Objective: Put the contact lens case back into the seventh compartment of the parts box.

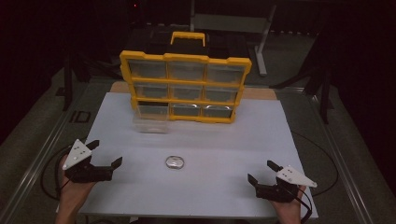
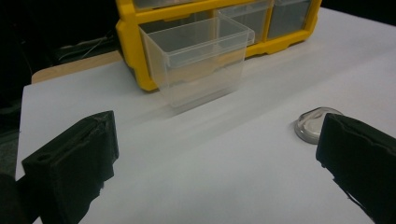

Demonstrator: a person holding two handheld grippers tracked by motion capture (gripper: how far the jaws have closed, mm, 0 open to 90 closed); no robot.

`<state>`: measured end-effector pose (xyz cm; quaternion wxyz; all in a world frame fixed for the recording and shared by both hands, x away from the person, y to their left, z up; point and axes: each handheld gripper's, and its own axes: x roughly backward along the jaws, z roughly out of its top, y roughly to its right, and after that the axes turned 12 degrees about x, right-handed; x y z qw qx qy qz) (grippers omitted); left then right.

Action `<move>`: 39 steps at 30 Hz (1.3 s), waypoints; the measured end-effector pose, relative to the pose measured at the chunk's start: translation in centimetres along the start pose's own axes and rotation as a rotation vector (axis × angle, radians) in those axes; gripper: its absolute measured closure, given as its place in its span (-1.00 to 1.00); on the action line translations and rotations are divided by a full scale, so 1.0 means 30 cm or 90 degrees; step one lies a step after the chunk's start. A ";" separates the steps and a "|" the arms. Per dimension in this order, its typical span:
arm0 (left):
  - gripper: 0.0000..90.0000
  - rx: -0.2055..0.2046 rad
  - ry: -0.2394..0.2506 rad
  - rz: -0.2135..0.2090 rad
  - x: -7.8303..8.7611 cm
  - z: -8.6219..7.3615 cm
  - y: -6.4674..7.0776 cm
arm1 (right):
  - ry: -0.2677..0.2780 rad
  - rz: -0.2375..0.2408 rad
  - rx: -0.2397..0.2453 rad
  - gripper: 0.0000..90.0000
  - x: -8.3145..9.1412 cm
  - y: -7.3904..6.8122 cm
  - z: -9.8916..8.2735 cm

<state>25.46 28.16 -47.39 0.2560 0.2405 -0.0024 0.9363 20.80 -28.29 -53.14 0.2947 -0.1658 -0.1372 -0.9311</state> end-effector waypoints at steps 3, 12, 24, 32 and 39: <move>-1.00 -0.002 0.001 -0.004 -0.010 0.008 0.002 | -0.005 -0.003 0.000 -0.82 -0.001 0.002 -0.001; -1.00 -0.020 -0.004 -0.022 -0.059 0.033 0.025 | -0.009 -0.003 -0.003 -0.82 -0.002 0.001 -0.002; -1.00 -0.049 -0.019 -0.035 -0.105 0.078 0.060 | -0.008 -0.002 -0.004 -0.82 -0.002 0.001 -0.001; -1.00 -0.062 -0.032 -0.043 -0.131 0.097 0.077 | -0.008 -0.002 -0.002 -0.82 -0.004 0.001 0.000; -1.00 -0.078 -0.039 -0.051 -0.156 0.130 0.084 | -0.010 -0.003 0.001 -0.82 -0.004 0.000 0.000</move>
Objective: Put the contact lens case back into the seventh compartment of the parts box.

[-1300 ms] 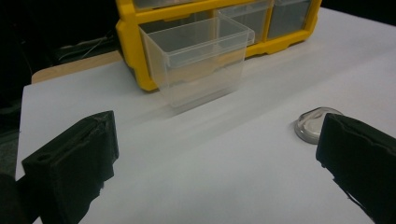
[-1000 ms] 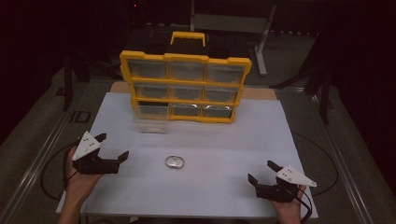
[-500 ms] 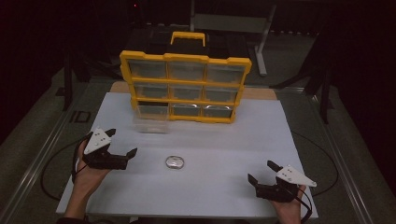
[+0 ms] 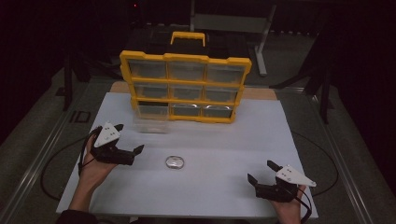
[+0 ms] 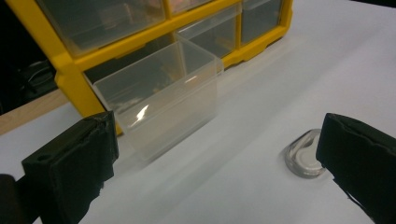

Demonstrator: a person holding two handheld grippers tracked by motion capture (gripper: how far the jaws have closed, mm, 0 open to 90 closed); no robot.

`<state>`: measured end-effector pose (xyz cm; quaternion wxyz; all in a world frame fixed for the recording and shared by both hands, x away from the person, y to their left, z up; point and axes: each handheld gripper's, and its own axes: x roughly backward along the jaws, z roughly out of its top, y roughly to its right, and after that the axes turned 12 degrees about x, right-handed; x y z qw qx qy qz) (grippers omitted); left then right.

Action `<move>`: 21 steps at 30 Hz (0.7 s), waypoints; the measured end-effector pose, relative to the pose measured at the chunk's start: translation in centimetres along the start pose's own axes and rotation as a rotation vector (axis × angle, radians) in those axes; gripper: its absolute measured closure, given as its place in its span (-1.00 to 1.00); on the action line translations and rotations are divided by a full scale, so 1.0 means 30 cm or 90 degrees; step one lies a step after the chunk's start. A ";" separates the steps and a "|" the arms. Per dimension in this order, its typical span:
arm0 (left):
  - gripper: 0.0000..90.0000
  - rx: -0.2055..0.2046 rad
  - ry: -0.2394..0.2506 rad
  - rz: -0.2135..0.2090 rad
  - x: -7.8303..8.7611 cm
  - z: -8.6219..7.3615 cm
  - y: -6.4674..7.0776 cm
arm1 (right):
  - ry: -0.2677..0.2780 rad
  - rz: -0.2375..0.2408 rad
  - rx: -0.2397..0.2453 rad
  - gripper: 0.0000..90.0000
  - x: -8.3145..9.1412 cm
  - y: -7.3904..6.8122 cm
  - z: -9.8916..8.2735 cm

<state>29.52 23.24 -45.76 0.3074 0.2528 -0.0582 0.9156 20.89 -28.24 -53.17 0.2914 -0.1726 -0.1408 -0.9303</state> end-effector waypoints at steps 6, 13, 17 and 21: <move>-1.00 -0.007 -0.007 -0.010 -0.022 0.022 -0.004 | -0.003 0.003 -0.002 -0.82 -0.002 0.002 -0.002; -1.00 -0.021 -0.021 -0.020 -0.039 0.033 -0.002 | -0.004 0.005 0.000 -0.82 -0.003 0.001 -0.001; -1.00 -0.022 -0.029 -0.030 -0.051 0.033 0.001 | -0.004 0.005 -0.001 -0.82 -0.004 0.003 -0.003; -1.00 -0.028 -0.040 -0.043 -0.066 0.033 0.010 | -0.004 0.006 -0.001 -0.82 -0.004 0.002 -0.002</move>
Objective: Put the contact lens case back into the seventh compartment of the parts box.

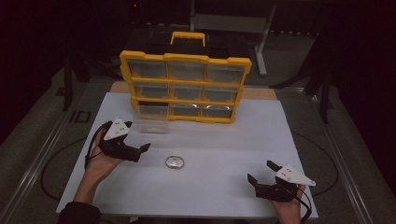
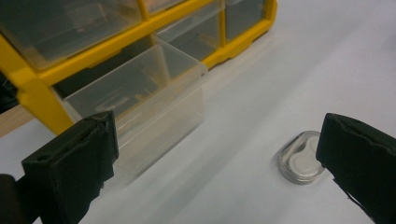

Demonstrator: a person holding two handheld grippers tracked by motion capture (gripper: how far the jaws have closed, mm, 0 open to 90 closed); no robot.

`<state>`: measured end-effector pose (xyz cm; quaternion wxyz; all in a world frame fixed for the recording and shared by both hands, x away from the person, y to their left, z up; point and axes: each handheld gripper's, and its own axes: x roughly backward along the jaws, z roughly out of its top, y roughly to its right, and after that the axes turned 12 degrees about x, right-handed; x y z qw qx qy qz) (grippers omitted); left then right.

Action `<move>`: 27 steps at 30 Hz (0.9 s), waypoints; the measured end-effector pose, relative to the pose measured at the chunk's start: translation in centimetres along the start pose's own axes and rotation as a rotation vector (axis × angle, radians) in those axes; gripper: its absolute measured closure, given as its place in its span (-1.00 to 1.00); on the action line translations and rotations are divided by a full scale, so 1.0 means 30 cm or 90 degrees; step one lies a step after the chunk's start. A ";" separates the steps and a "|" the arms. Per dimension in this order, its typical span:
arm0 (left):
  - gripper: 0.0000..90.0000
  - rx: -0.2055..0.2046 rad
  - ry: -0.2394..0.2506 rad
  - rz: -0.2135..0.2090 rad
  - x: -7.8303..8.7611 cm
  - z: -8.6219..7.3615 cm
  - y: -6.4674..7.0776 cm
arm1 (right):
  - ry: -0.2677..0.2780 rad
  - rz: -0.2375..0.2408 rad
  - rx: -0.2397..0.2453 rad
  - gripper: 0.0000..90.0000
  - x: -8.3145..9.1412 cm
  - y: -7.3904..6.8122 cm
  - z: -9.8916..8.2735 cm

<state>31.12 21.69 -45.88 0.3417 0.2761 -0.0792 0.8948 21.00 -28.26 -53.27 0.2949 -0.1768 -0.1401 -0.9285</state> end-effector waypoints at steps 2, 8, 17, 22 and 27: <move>-1.00 -0.004 -0.005 -0.003 -0.006 0.001 0.003 | 0.000 0.000 -0.001 -0.82 -0.001 0.000 0.000; -1.00 -0.013 -0.018 -0.019 -0.032 0.012 0.016 | -0.001 0.000 -0.001 -0.82 -0.001 0.001 -0.001; -1.00 -0.033 -0.037 -0.033 -0.061 0.030 0.034 | -0.002 -0.001 -0.001 -0.82 -0.002 0.001 0.000; -1.00 -0.040 -0.046 -0.039 -0.076 0.036 0.043 | -0.003 -0.001 -0.001 -0.82 -0.002 0.001 0.000; -1.00 -0.050 -0.066 -0.043 -0.101 0.037 0.049 | -0.004 -0.001 -0.001 -0.82 -0.003 0.001 0.000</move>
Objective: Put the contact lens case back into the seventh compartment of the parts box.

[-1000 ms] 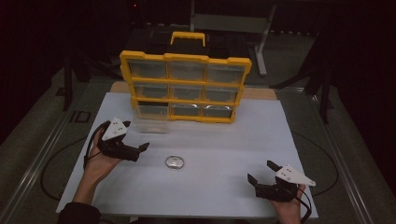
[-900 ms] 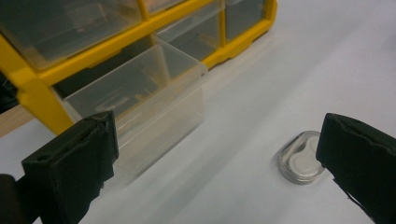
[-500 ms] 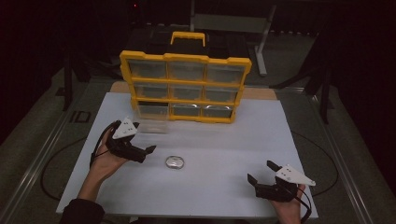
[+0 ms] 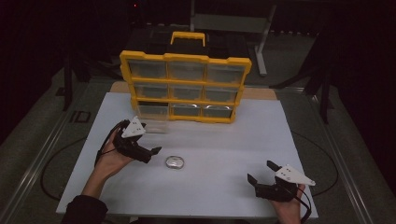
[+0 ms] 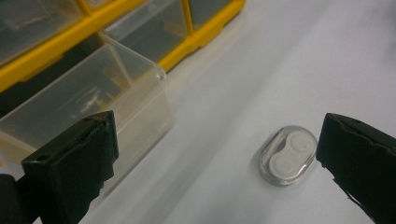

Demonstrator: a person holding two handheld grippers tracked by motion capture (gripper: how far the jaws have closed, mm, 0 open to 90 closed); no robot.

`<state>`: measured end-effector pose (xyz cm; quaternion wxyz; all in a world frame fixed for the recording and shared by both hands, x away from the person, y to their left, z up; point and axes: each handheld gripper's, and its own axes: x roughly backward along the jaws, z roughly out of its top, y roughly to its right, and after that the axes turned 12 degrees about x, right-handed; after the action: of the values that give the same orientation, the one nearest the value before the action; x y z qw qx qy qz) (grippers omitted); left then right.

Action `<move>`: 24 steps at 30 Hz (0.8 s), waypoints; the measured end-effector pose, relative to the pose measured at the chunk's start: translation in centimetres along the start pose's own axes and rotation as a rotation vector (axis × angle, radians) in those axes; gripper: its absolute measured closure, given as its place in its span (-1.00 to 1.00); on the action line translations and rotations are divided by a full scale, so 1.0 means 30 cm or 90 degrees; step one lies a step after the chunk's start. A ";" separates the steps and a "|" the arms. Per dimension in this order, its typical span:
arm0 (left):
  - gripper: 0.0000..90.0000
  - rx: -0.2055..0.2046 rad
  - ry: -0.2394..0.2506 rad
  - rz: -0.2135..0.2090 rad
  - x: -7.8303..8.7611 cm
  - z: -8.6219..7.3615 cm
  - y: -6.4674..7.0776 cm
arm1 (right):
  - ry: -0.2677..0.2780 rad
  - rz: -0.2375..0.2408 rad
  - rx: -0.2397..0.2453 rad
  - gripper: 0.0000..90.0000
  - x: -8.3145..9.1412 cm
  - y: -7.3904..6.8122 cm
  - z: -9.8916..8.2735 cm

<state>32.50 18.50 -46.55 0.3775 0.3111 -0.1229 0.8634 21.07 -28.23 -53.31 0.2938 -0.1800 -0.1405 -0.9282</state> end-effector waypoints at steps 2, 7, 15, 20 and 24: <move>-1.00 -0.001 -0.004 -0.003 -0.011 0.003 -0.001 | 0.000 0.000 0.000 -0.82 0.000 0.000 0.000; -1.00 -0.004 -0.011 -0.006 -0.026 0.007 0.001 | 0.000 0.000 0.000 -0.82 0.000 0.000 0.001; -1.00 -0.012 -0.033 -0.016 -0.060 0.016 0.011 | 0.000 0.001 0.002 -0.82 0.000 -0.001 0.001; -1.00 -0.016 -0.048 -0.024 -0.080 0.016 0.013 | -0.001 0.002 0.001 -0.82 -0.001 -0.001 0.001; -1.00 -0.019 -0.060 -0.031 -0.094 0.017 0.016 | -0.001 0.002 0.002 -0.82 -0.001 -0.001 0.001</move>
<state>33.85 16.32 -47.93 0.3970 0.3485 -0.1458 0.8365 21.07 -28.17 -53.30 0.2957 -0.1805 -0.1418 -0.9273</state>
